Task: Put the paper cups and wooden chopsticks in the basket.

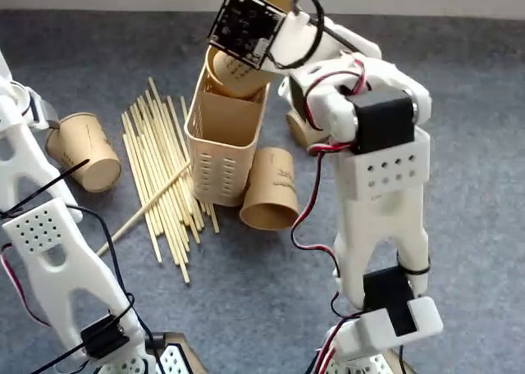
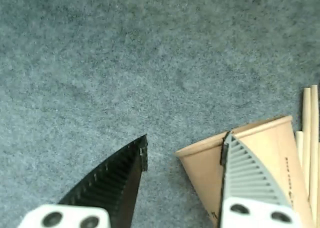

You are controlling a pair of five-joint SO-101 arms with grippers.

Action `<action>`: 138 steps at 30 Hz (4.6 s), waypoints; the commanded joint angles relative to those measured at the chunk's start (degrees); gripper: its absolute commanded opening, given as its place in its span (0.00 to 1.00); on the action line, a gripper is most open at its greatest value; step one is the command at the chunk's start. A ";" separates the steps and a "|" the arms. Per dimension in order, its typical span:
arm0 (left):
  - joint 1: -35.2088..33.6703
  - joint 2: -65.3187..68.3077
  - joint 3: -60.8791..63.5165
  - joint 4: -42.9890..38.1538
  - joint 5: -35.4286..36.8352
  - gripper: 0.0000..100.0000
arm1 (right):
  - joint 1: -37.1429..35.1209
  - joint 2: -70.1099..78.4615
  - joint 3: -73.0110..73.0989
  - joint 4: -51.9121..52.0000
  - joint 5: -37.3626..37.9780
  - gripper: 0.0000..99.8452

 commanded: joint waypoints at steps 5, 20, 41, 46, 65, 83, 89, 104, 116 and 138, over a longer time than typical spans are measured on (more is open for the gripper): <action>-1.27 -4.18 -1.71 0.26 0.18 0.25 | -0.40 0.66 -2.59 -6.11 5.01 0.01; -0.57 -4.18 -1.45 0.53 0.18 0.25 | -1.71 8.22 0.75 -9.54 10.73 0.01; 0.04 -4.18 -1.36 0.62 0.44 0.26 | -2.77 -2.86 0.22 -9.54 -7.82 0.21; 0.92 -8.04 -0.57 0.62 2.20 0.25 | -1.10 -10.59 0.22 0.92 -21.45 0.19; 2.07 -25.80 31.16 0.00 38.59 0.26 | 21.32 -13.85 34.24 15.43 -36.84 0.16; 4.00 -14.64 33.98 -2.90 57.76 0.25 | 21.85 -19.12 42.95 10.33 -36.92 0.16; 4.09 -13.23 33.98 -1.76 57.76 0.18 | 21.67 -24.75 43.12 10.33 -36.92 0.16; 4.09 -13.23 32.66 -1.85 57.58 0.01 | 21.85 -25.27 43.12 11.65 -36.92 0.16; 8.66 -15.08 -11.47 -2.90 37.45 0.01 | 21.67 -25.71 47.52 11.56 -36.92 0.16; 48.04 -48.48 17.54 -33.67 31.12 0.01 | 22.02 -68.18 133.76 -26.95 -36.92 0.16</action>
